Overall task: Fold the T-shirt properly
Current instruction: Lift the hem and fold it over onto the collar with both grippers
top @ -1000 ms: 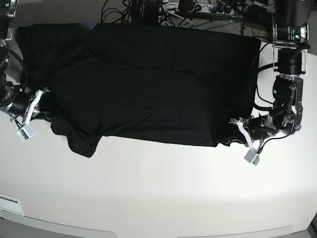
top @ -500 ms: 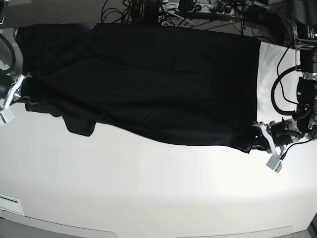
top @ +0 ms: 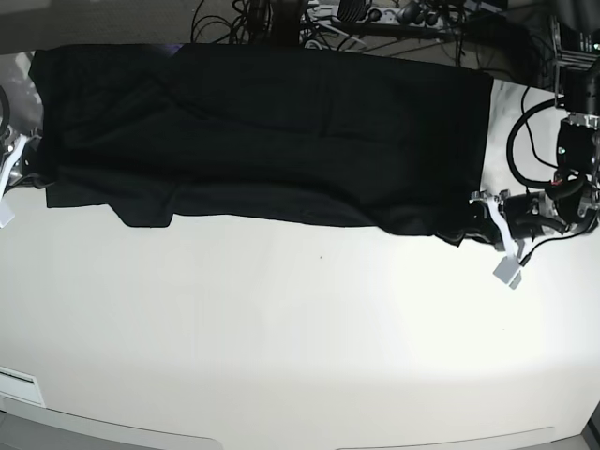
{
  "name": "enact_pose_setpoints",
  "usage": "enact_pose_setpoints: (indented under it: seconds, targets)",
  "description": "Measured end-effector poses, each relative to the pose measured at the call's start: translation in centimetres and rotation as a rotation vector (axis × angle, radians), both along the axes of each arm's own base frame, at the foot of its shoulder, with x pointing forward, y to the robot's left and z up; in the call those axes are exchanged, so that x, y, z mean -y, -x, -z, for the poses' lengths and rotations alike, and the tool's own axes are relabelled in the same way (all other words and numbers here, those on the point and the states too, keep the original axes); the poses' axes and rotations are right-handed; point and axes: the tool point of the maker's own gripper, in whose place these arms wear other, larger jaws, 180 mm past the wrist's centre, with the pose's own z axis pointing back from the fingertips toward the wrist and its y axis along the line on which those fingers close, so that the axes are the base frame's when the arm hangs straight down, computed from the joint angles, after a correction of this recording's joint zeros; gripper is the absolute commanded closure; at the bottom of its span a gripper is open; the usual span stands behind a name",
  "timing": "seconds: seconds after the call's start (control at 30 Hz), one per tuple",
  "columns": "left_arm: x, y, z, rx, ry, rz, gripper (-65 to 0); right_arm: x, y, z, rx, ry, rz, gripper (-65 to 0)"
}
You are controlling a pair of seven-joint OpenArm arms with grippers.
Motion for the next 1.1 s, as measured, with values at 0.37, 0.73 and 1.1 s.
enact_pose_setpoints:
  seconds: [0.37, 0.73, 1.1]
  targets:
    - [-1.3, 3.0, -2.1, 0.037, -0.128, 0.110, 0.0, -1.3, 1.2, -0.5, -0.058, -0.077, -0.053, 0.0]
    - [-1.2, 5.4, -1.5, -0.011, -0.115, 0.137, 0.0, -0.6, 1.2, -1.0, -0.069, -0.039, -0.064, 0.0]
    - [-1.4, 7.1, -1.8, -0.079, -0.139, 0.209, 0.0, -0.7, 3.7, 0.5, -0.154, -0.052, -0.071, 0.0]
